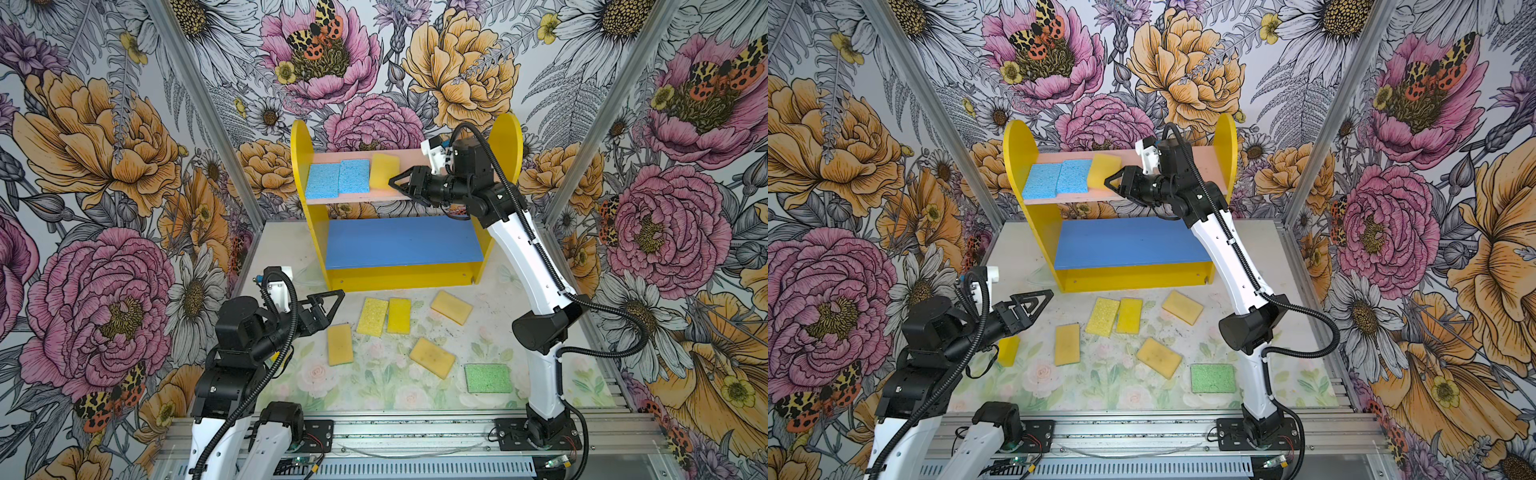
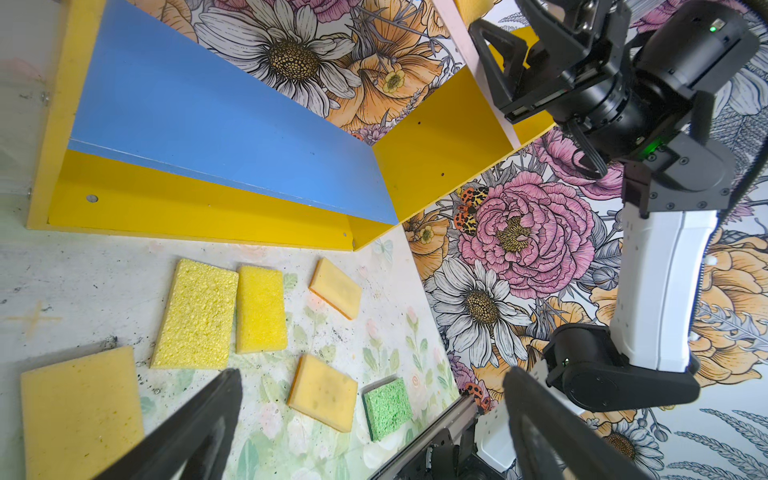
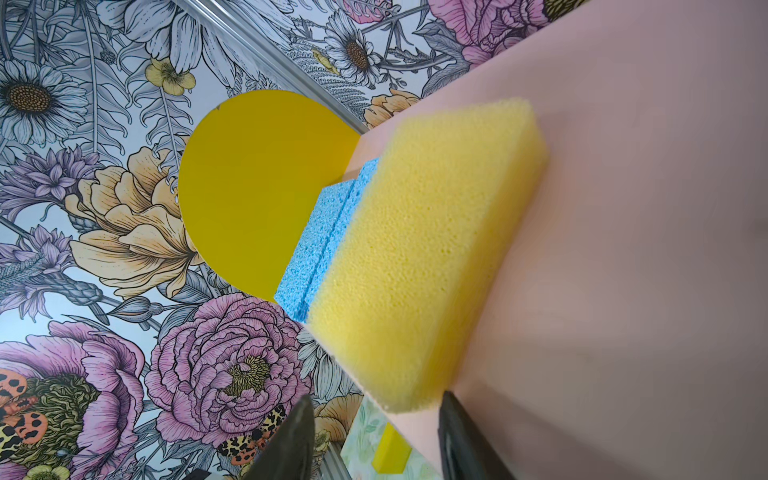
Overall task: Place and organize the cleaning sponges onto the shelf
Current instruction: 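Lower the yellow sponge onto the shelf and open the right gripper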
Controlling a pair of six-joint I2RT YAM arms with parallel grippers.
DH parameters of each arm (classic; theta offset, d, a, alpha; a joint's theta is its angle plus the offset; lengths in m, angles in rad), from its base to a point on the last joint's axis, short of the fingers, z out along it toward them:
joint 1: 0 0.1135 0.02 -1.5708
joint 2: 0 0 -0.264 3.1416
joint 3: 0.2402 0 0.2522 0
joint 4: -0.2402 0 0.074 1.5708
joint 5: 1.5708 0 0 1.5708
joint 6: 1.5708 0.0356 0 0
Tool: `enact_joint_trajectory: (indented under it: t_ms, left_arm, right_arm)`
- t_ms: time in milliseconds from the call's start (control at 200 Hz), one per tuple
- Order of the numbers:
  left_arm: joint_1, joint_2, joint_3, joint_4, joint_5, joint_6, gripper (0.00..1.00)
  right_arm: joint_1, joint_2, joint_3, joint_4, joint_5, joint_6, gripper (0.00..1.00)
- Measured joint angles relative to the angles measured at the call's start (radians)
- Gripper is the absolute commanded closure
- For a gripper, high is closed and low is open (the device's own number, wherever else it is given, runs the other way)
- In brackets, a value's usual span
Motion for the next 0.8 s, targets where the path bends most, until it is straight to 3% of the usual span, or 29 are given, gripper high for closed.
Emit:
enact_joint_trajectory:
  t_ms: [375,800]
  left_arm:
    - [0.0,0.014,0.0,0.0,0.0,0.007,0.01]
    - [0.0,0.026,0.0,0.0,0.0,0.007,0.01]
  right_arm:
    - [0.007,-0.099,-0.089,-0.02,0.079,-0.044,0.44]
    - [-0.002,0.087,0.229,-0.018,0.114,-0.044,0.42]
